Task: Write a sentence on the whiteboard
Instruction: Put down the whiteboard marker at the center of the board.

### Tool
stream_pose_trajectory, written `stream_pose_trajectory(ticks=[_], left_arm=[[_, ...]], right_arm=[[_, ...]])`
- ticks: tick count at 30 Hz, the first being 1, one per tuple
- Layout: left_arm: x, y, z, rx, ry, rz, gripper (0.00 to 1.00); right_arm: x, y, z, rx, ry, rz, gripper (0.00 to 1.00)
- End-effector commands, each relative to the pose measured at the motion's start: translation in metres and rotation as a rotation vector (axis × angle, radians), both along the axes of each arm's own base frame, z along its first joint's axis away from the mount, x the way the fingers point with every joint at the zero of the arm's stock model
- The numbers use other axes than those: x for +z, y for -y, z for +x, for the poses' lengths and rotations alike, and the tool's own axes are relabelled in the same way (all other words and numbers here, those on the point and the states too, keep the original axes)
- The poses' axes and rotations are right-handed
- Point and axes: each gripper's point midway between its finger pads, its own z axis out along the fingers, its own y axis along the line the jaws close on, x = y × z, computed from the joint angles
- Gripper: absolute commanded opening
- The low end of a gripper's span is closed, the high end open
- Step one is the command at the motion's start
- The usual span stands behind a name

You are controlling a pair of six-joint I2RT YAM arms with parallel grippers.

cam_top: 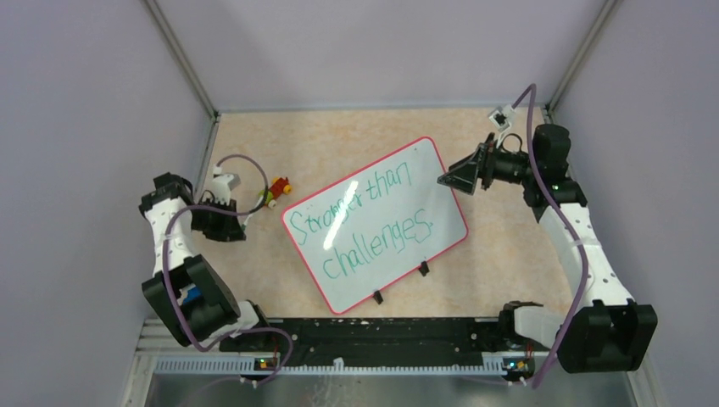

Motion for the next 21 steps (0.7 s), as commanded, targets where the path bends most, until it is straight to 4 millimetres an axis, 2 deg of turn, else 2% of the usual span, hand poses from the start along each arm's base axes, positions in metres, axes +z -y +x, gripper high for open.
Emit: stream_pose_trajectory(ticks=[1, 8, 16, 21], left_arm=[[-0.024, -0.002, -0.019, -0.051, -0.02, 0.057, 0.04], [-0.07, -0.006, -0.028, -0.027, -0.104, 0.062, 0.05], [-0.1, -0.009, -0.036, -0.009, -0.151, 0.085, 0.13], [-0.11, -0.01, -0.039, -0.002, -0.171, 0.086, 0.19]], right_arm=[[0.003, 0.006, -0.002, -0.01, 0.072, -0.026, 0.84], [-0.002, 0.005, -0.005, 0.002, 0.061, -0.021, 0.84], [-0.007, 0.006, -0.004, 0.002, 0.054, -0.029, 0.84], [-0.008, 0.006, -0.003, 0.003, 0.052, -0.034, 0.84]])
